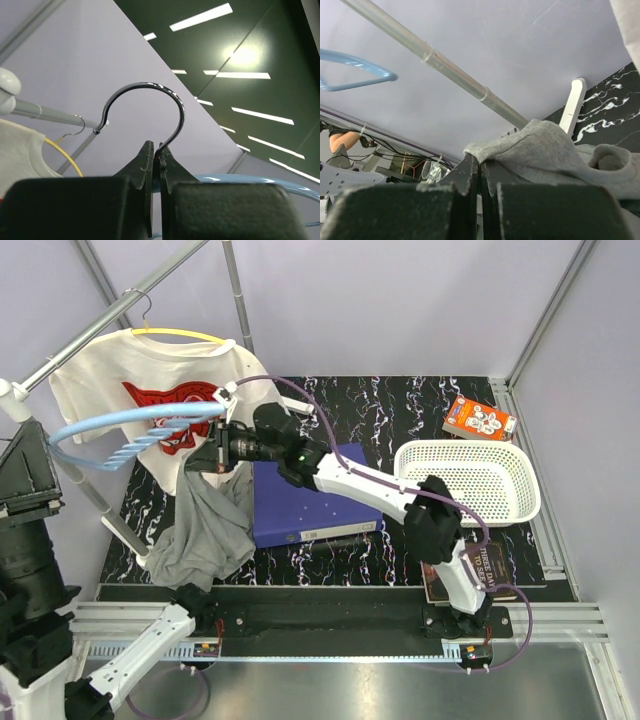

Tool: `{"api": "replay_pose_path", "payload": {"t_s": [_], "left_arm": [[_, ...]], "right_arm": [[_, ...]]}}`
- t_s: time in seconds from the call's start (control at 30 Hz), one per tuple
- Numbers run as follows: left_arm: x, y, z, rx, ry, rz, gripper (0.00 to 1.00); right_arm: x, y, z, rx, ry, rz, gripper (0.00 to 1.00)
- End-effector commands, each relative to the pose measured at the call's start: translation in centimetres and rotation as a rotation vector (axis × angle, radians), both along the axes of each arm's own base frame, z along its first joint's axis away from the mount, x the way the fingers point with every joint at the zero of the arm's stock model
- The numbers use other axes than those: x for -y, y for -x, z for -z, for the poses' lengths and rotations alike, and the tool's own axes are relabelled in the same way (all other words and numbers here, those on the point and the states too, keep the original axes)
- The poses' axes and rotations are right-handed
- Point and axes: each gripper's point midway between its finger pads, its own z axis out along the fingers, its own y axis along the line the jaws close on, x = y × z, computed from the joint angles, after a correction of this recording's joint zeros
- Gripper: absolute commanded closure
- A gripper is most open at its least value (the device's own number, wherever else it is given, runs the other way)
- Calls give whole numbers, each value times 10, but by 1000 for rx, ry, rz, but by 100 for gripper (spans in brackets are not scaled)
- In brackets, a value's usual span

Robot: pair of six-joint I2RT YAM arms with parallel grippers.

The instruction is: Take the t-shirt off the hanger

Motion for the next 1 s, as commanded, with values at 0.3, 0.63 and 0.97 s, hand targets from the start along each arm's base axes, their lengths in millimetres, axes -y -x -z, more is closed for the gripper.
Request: {"api": "replay_pose_path", "payload": {"t_s": [0.3,0.63,0.97], "left_arm": [[45,6,20,-139,-321,166,100],[40,22,37,-181,-382,177,100],[37,20,47,-222,-413,160,100]], "right_arm": [[-24,4,84,-97,298,4,100],[-21,14,148,-92,503,-61,94],[13,24,202,385,774,-163,0]]}}
